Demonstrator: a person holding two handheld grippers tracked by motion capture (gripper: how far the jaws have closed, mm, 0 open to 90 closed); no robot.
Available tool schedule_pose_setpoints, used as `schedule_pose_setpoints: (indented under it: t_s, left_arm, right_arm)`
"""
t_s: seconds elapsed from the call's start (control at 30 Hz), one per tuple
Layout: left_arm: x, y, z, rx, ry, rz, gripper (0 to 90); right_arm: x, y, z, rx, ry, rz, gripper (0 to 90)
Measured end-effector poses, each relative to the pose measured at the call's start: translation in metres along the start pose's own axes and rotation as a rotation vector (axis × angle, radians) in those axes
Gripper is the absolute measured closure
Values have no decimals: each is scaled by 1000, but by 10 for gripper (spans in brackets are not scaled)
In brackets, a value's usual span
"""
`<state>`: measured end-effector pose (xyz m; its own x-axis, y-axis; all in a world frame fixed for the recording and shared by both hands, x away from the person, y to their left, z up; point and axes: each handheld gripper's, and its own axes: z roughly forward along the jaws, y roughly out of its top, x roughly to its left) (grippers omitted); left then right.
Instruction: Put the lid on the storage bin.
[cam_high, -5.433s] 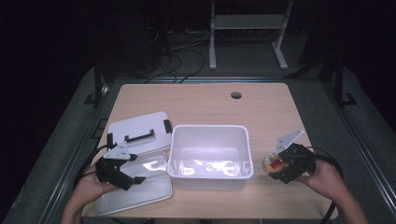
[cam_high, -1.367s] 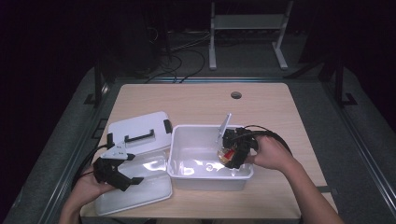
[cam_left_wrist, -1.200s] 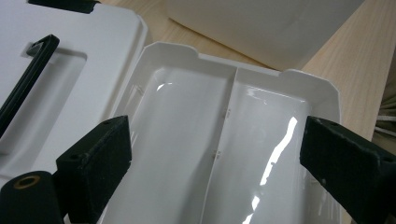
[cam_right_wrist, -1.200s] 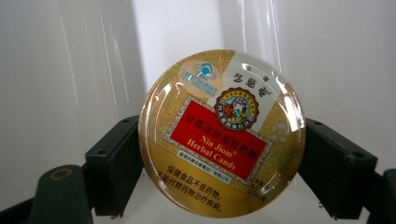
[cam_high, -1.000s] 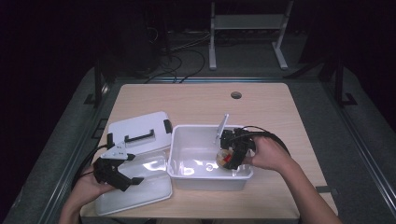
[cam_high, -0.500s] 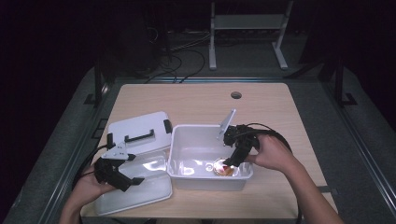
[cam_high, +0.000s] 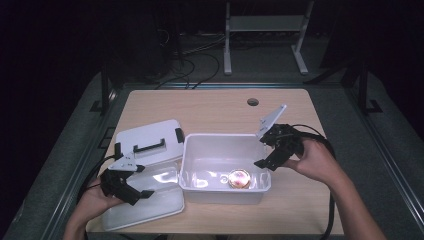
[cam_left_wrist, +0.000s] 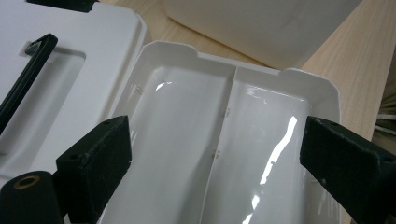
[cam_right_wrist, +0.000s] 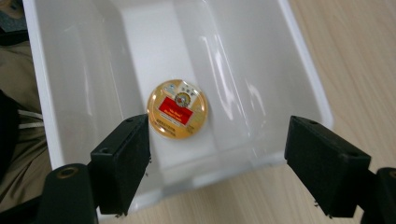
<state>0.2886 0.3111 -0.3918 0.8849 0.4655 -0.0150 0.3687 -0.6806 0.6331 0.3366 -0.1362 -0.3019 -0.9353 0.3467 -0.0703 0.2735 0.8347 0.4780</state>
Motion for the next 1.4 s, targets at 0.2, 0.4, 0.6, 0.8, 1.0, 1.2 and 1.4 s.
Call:
schedule_pose_setpoints:
  t_s: [0.2,0.4,0.6,0.8,1.0,1.2,1.4]
  left_arm:
    - [-1,0,1,2,-3,-1,87]
    - [0,0,0,1,6,-7,75]
    - [-1,0,2,4,4,-1,75]
    - [-2,0,2,9,2,3,74]
    - [-2,0,3,11,0,2,75]
    - [-2,0,4,9,1,2,75]
    - [-2,0,4,13,3,6,75]
  right_arm:
    - [-3,-19,-20,-19,-36,45,220]
    - [-6,-40,-32,-31,-64,83,219]
    - [-7,-65,-31,-41,-71,133,214]
    - [-5,-89,-24,-42,-68,178,207]
    - [-1,-114,-13,-46,-62,229,198]
    - [3,-134,-1,-45,-57,271,193]
    - [10,-151,13,-46,-46,297,193]
